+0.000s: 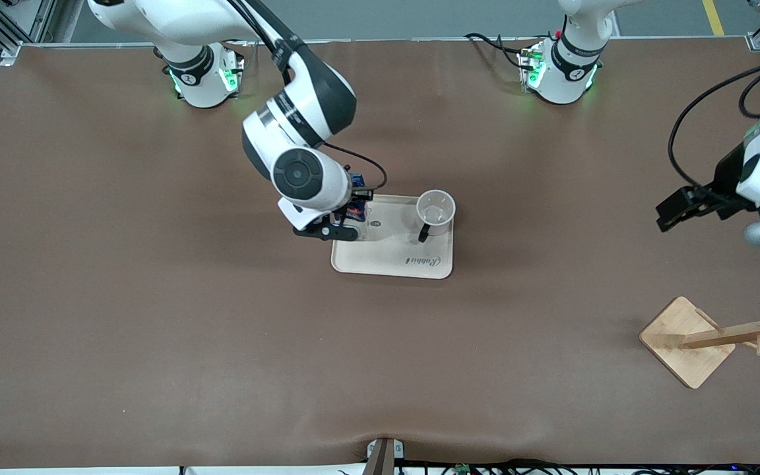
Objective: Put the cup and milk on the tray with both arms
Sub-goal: 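Lower the milk carton onto the tray beside the mug, open right gripper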
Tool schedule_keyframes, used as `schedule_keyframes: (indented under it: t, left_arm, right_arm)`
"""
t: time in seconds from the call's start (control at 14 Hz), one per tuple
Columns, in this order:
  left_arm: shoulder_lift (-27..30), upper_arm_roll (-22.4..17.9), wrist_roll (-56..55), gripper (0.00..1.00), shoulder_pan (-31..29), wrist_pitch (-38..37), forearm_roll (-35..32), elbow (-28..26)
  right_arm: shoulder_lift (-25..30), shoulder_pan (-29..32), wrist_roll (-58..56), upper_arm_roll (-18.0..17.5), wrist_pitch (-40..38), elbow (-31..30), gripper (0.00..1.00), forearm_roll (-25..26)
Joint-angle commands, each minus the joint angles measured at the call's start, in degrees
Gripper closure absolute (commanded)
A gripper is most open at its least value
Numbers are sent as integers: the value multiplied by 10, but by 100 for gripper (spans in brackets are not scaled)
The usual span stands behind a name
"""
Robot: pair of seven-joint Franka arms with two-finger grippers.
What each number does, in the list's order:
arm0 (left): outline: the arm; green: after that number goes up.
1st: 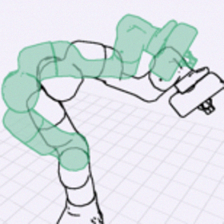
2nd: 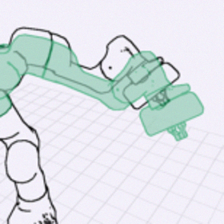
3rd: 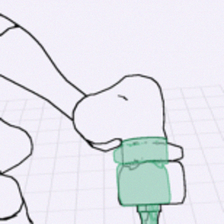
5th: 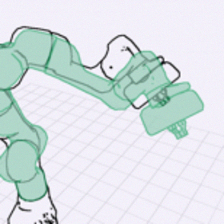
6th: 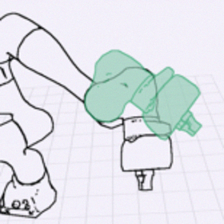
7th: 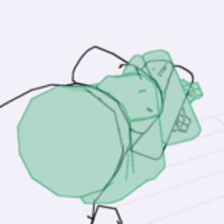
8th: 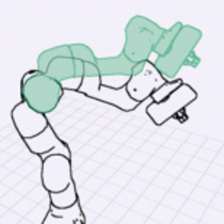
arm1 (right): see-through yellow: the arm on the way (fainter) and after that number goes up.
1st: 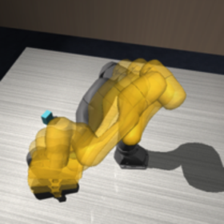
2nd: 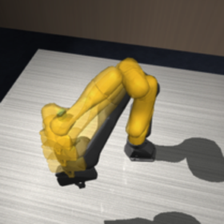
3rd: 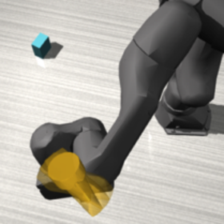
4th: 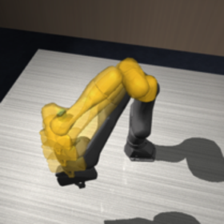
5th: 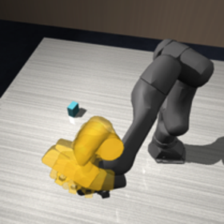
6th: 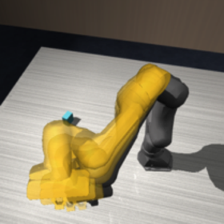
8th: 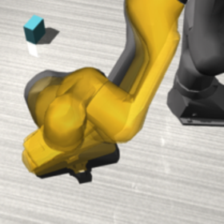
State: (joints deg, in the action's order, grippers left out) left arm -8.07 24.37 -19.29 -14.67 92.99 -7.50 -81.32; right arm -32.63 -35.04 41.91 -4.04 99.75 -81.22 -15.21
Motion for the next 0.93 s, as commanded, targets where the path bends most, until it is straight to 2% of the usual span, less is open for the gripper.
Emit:
schedule_keyframes:
  t: [0.0,0.07,0.14,0.21,0.5,0.64,0.86]
  left_arm:
    - [57,-53,13,0,48,-3,17,-53]
    - [69,-64,15,0,53,-3,27,-65]
    - [84,-69,23,0,58,-3,34,-81]
    - [101,-76,27,0,63,-3,40,-100]
    - [141,-123,67,0,104,1,57,-144]
    - [157,-155,82,0,136,5,57,-163]
    - [159,-159,86,0,137,6,57,-157]
  right_arm:
    - [-35,-12,22,4,-3,40,90,-10]
    - [-37,-13,22,4,13,40,86,-11]
    - [-40,-15,22,4,24,39,59,-11]
    - [-40,-14,15,4,24,39,1,-10]
    - [-19,-16,16,5,-4,48,0,-7]
    - [-21,-5,18,8,-80,100,0,-10]
    - [-19,12,12,13,-201,178,0,-3]
